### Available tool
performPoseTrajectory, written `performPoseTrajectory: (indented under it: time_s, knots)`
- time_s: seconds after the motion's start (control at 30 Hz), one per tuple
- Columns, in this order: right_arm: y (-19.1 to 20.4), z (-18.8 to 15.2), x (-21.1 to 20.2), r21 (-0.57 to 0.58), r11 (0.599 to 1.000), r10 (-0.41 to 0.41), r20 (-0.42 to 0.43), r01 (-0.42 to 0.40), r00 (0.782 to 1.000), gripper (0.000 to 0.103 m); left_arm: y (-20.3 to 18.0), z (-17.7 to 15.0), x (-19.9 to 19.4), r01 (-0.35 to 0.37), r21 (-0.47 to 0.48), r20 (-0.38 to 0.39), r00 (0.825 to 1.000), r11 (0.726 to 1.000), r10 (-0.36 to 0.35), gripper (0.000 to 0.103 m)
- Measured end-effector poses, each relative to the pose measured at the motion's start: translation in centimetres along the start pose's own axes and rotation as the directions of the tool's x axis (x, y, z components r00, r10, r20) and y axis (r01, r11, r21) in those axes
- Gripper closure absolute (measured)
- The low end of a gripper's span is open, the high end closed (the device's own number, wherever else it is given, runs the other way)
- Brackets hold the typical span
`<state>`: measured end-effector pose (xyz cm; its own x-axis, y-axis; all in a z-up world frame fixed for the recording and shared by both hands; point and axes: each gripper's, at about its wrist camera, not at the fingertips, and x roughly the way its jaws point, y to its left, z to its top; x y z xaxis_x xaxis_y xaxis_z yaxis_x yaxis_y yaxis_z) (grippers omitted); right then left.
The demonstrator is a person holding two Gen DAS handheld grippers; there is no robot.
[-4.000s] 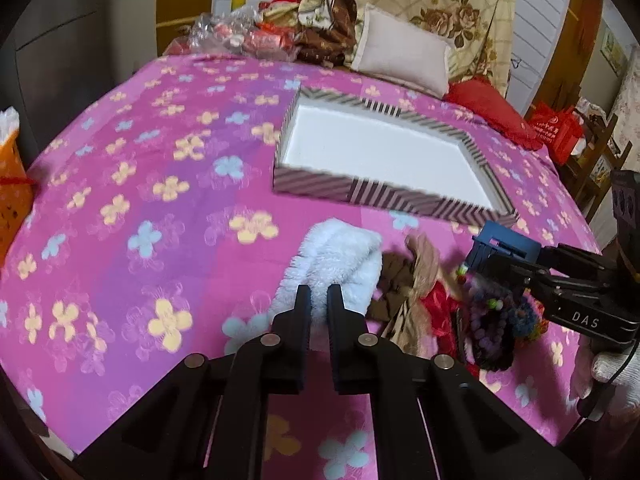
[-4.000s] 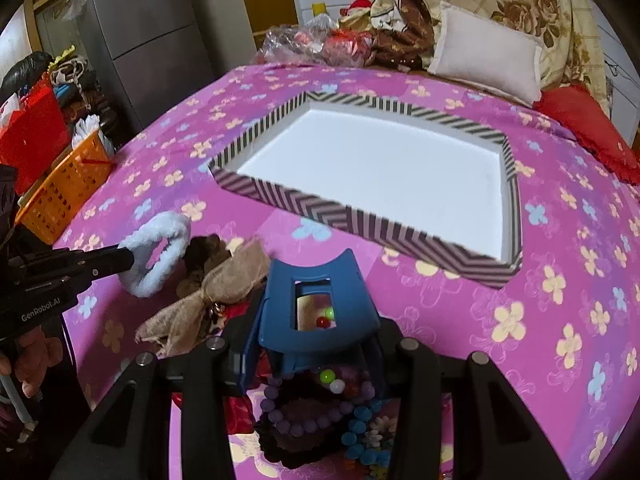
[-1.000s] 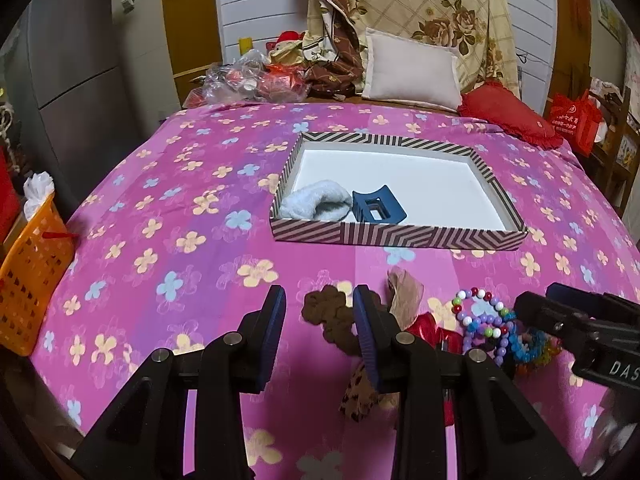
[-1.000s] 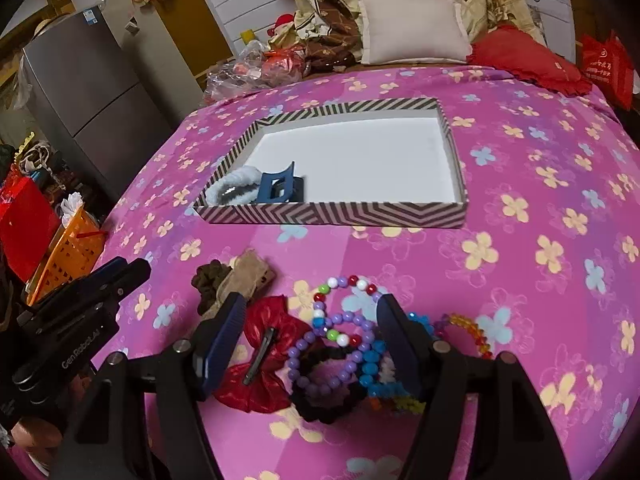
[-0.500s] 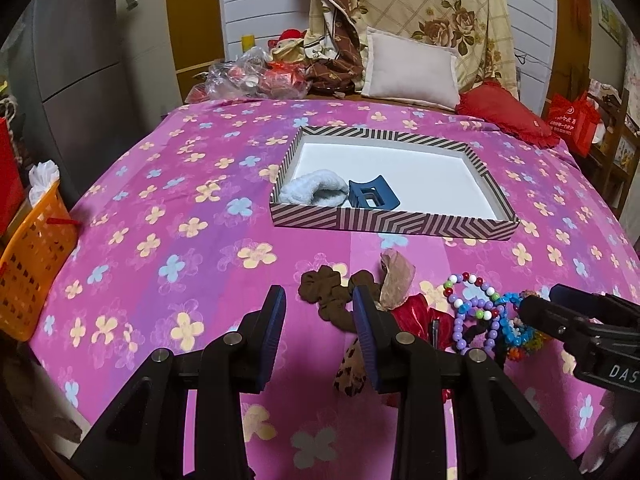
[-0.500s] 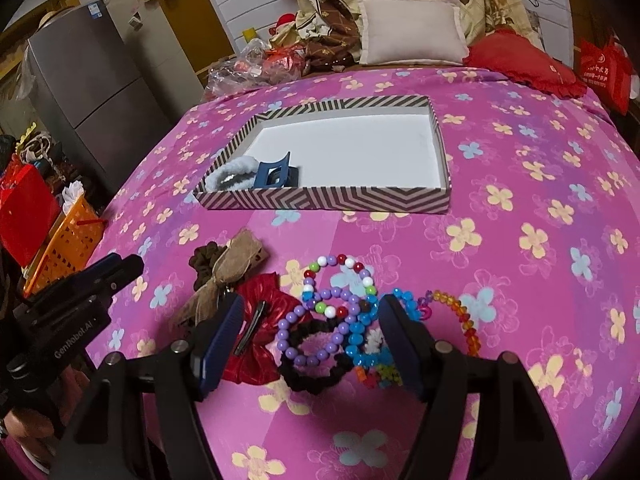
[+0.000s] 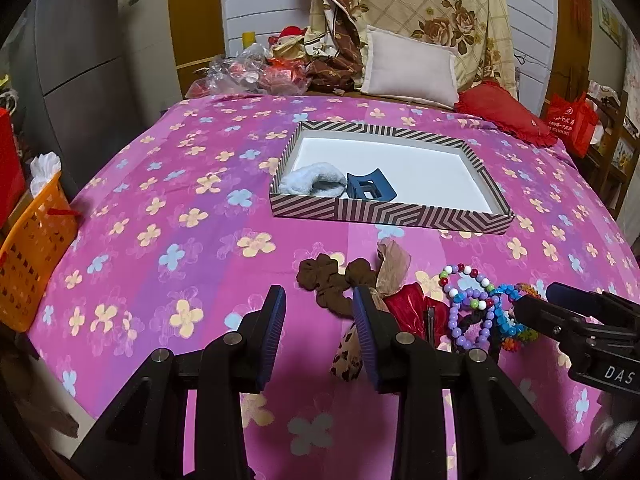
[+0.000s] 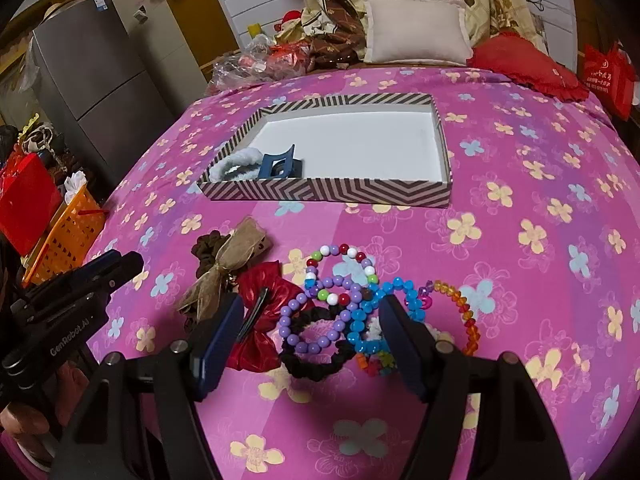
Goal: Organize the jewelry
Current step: 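Move left tool to the brown bow clip while right tool approaches a beaded bracelet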
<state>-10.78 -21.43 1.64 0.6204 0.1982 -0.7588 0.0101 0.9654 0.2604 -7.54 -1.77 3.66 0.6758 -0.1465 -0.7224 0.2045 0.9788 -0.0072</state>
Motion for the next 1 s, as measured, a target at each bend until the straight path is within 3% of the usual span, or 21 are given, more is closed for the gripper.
performPoseTrajectory:
  time_s: [0.47,0.8,1.0]
  knots:
    - [-0.7,-0.7,0.4,-0.008,1.000,-0.014,-0.031,0.014,0.999,0.028,2.4,-1.1,0.7,0.051,-0.075,-0.063,0.996,0.996,-0.055,0.066]
    - [-1.4,-1.6,1.5,-0.011,1.000,-0.009,-0.062,0.008,0.998,0.028,3.2,-1.9,1.5,0.136,-0.117,-0.108,0.983,0.984,-0.148,0.066]
    - [-1.4,-1.5,1.6,-0.011,1.000,0.000,-0.061,-0.001,0.998,0.028,2.1,-1.5,1.9,0.220,-0.127,-0.115,0.965,0.967,-0.234,0.065]
